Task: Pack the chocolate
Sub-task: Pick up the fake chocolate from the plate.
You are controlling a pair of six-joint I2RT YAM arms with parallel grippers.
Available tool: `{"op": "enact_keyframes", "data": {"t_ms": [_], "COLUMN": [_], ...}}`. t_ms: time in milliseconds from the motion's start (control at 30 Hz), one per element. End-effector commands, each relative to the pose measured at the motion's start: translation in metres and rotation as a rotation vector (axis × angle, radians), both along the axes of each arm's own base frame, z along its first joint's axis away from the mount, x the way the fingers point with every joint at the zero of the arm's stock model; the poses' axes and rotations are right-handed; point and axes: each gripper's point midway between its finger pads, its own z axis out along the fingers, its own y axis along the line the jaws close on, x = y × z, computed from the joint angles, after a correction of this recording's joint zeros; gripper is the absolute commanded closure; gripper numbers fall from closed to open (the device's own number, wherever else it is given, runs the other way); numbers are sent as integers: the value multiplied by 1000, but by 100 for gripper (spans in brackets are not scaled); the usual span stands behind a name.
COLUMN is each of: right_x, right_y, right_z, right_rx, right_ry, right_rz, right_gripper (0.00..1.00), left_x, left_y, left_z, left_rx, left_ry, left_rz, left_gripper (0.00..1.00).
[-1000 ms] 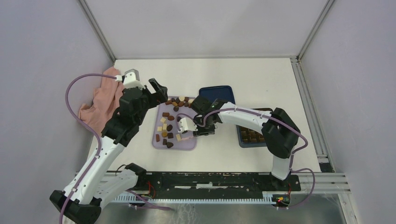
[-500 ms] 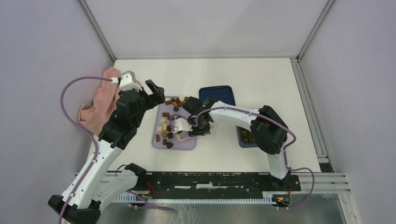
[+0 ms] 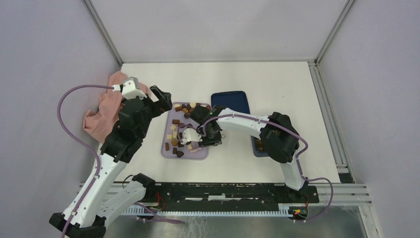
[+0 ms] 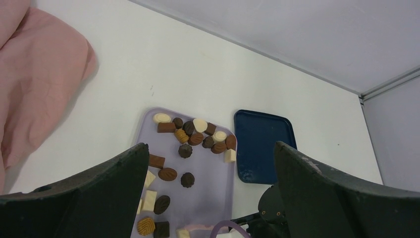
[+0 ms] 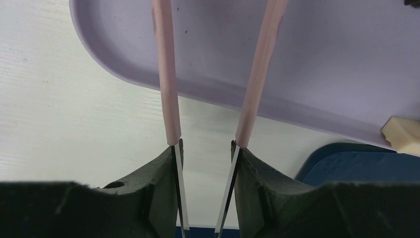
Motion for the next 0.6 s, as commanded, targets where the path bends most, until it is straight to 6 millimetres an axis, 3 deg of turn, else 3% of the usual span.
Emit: {"op": "enact_keyframes", "data": {"t_ms": [0, 567], "right_x": [9, 8], "right_y": [8, 8], "right_z": [9, 2], "right_rx": [-4, -38], "right_ry": [-34, -40], "right_rz": [-14, -1], "right_gripper": [54, 56], "left_x": [-1, -2], "left_y": [8, 7], "left_z": [2, 3], "left_rx": [23, 14], "left_ry": [-9, -11], "left_rz": [29, 22], "left_gripper": [0, 0]}}
